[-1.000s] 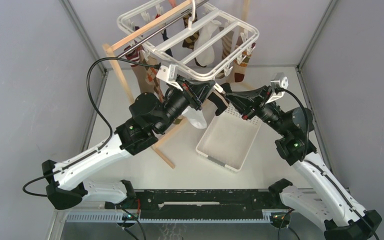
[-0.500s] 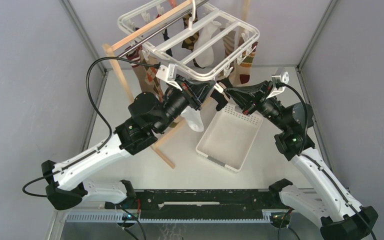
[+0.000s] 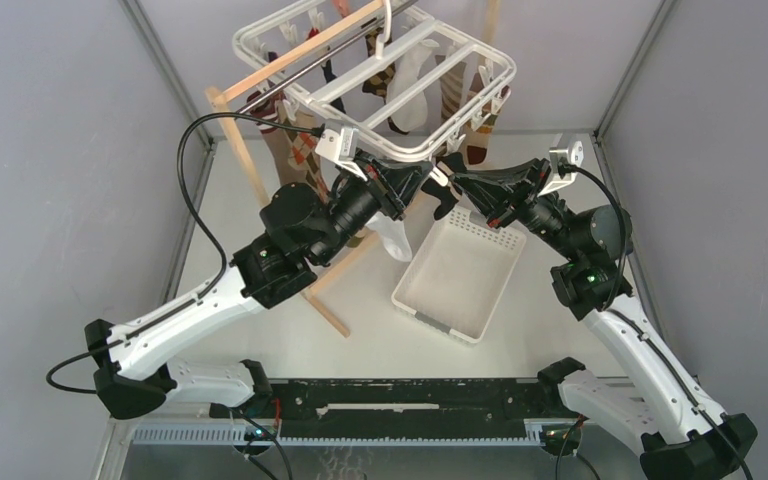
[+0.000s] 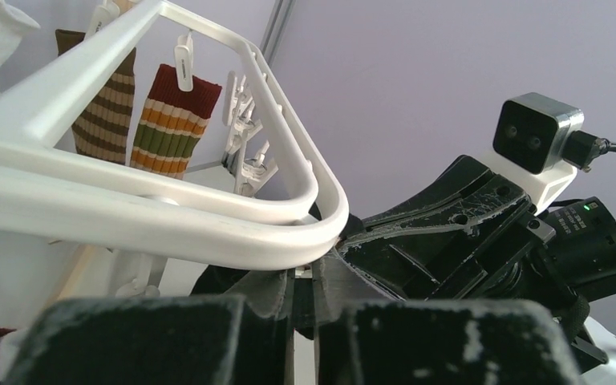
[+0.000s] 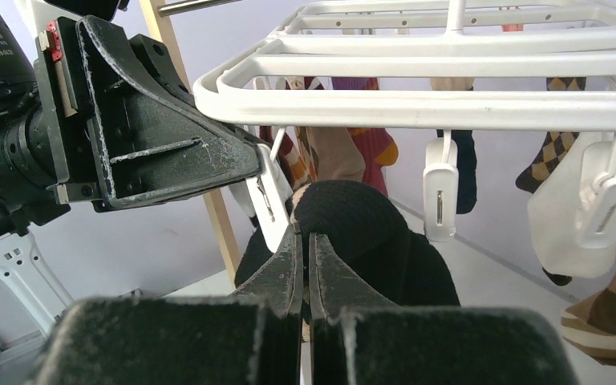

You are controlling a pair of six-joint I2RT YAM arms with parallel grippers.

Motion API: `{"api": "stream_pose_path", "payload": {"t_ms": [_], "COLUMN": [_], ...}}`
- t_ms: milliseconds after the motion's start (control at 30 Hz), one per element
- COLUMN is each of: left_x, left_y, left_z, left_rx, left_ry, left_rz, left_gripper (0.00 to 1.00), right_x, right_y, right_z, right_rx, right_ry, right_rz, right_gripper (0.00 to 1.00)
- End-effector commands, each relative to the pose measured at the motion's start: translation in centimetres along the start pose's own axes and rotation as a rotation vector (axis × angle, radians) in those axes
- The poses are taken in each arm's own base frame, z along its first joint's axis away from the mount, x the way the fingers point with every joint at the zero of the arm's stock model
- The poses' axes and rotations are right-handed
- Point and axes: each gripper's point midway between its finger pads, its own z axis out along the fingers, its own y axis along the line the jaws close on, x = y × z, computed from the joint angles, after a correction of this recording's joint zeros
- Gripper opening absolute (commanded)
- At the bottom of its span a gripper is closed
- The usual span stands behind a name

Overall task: Clip the socks to the hanger
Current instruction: Clamp the sock onto the hanger, then reset both arms

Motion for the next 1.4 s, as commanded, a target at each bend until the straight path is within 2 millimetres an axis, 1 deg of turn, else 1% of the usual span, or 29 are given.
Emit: {"api": "stream_pose_path", "payload": {"t_ms": [0, 233, 400, 600, 633, 700, 767, 800, 833, 933, 1033, 1167, 1233, 1267, 1367], "left_x": [-0.2, -0.2, -0.3, -0.3, -0.3, -0.4, -0.4, -0.3, -0.4, -0.3, -0.2, 0.3, 0.8, 1.0, 1.7], "left_y": [-0.7, -0.7, -0.4, -0.2, -0.1, 0.1, 0.5, 0.9, 1.2, 2.3, 2.8, 3.1, 3.0, 2.8, 2.6], "left_z": [-0.4, -0.5, -0.6, -0.6, -0.6, -0.7, -0.8, -0.9, -1.0, -1.3, -1.4, -1.1, -1.0, -0.9, -0.8], "left_rx": [0.034, 0.037, 0.032, 0.024, 0.021, 0.011, -0.006, -0.019, -0.032, -0.07, -0.086, -0.092, -0.083, -0.072, -0.052], "left_ry": [0.017, 0.015, 0.007, 0.004, 0.002, -0.002, -0.006, -0.009, -0.012, -0.022, -0.024, -0.003, 0.013, 0.022, 0.054], "left_rz": [-0.019, -0.019, -0.023, -0.025, -0.024, -0.021, -0.013, -0.009, -0.006, 0.001, 0.025, 0.05, 0.05, 0.046, 0.042], "left_gripper": [0.12, 0.36, 0.48, 0.63, 0.67, 0.74, 0.83, 0.87, 0.91, 0.99, 1.0, 1.0, 1.0, 1.0, 1.0], "right_x": [-3.1, -2.9, -2.9, -2.7, -2.6, -2.5, -2.4, -2.2, -2.0, -1.4, -0.7, 1.4, 3.0, 4.2, 7.4], "right_y": [1.4, 1.4, 1.5, 1.1, 0.9, 0.6, 0.3, 0.0, -0.3, -1.6, -3.2, -6.3, -7.9, -8.9, -10.6], "right_z": [0.2, 0.5, 0.6, 0.6, 0.6, 0.7, 0.6, 0.5, 0.4, -0.5, -1.7, -3.8, -5.0, -5.6, -6.8], "right_rx": [-0.042, -0.051, -0.052, -0.034, -0.029, -0.014, 0.002, 0.018, 0.036, 0.109, 0.196, 0.344, 0.416, 0.448, 0.511], "right_ry": [-0.075, -0.074, -0.076, -0.07, -0.068, -0.068, -0.061, -0.056, -0.049, -0.049, -0.048, -0.023, -0.002, 0.021, 0.082], "right_rz": [-0.036, -0.025, -0.026, -0.024, -0.022, -0.023, -0.028, -0.029, -0.032, -0.03, -0.021, 0.01, 0.033, 0.047, 0.095], "right_gripper": [0.0, 0.0, 0.0, 0.0, 0.05, 0.27, 0.53, 0.62, 0.68, 0.81, 0.85, 0.87, 0.87, 0.87, 0.87]}}
